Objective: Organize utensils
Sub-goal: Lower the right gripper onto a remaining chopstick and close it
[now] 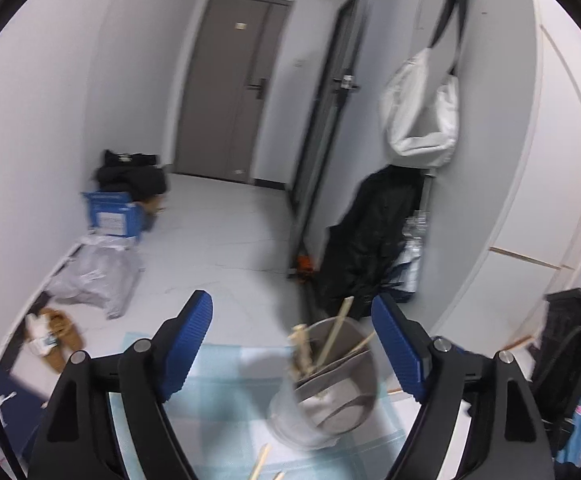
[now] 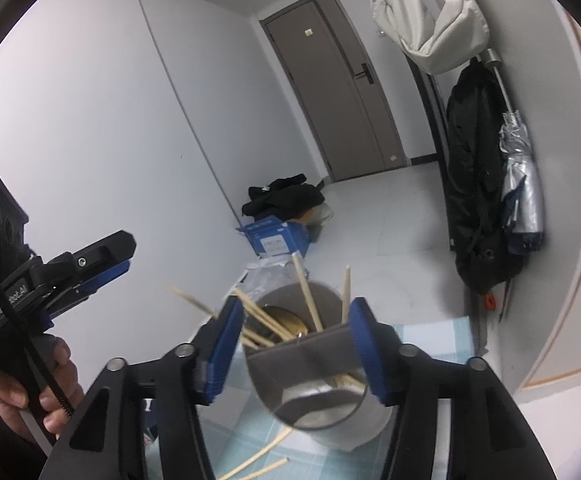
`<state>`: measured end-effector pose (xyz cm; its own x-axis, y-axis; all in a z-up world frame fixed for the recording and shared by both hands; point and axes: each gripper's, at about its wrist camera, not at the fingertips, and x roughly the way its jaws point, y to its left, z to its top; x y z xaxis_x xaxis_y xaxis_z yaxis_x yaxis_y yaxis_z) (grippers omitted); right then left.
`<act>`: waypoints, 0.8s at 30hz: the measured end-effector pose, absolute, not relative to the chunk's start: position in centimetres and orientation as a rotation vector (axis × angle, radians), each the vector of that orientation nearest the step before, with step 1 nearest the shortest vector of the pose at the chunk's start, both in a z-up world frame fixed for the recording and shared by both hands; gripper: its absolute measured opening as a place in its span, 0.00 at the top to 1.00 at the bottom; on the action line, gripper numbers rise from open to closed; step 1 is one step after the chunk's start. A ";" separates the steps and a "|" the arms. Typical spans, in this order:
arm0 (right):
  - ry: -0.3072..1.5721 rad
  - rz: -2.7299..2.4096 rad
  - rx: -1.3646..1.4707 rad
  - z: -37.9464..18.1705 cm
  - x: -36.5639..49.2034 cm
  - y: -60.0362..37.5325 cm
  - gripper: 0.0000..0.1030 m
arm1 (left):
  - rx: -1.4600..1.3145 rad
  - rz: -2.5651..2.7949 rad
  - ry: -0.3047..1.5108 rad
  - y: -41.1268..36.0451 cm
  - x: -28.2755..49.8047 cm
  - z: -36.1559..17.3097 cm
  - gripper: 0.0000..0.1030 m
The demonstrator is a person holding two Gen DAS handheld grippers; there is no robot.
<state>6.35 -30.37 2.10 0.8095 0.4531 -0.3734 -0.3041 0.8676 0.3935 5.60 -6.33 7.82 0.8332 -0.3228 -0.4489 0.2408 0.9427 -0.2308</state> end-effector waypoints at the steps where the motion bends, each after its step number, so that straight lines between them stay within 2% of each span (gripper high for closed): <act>1: 0.478 0.410 0.324 2.2 5.9 -30.2 0.42 | -0.176 -0.277 0.505 -5.9 5.1 7.8 0.16; 3: 0.472 0.404 0.314 2.2 5.0 -29.8 0.39 | -0.188 -0.246 0.518 -5.3 4.5 7.6 0.11; 5: 0.458 0.379 0.290 2.1 3.9 -29.2 0.32 | -0.207 -0.236 0.530 -4.8 3.7 7.1 0.10; 10: 0.484 0.372 0.261 1.2 2.3 -27.8 0.32 | -0.193 -0.166 0.530 -4.0 1.8 5.8 0.01; 14: 0.523 0.369 0.226 0.1 1.4 -26.4 0.28 | -0.170 -0.117 0.538 -3.4 1.3 4.6 0.01; 24: 0.715 0.343 0.187 -4.8 0.1 -23.6 0.28 | -0.231 -0.088 0.627 -0.6 1.7 0.4 0.01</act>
<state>0.13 -23.64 -4.79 0.7026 0.3699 -0.6079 -0.2432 0.9277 0.2834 1.73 -0.56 0.42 0.8070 -0.1511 -0.5708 0.0115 0.9705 -0.2407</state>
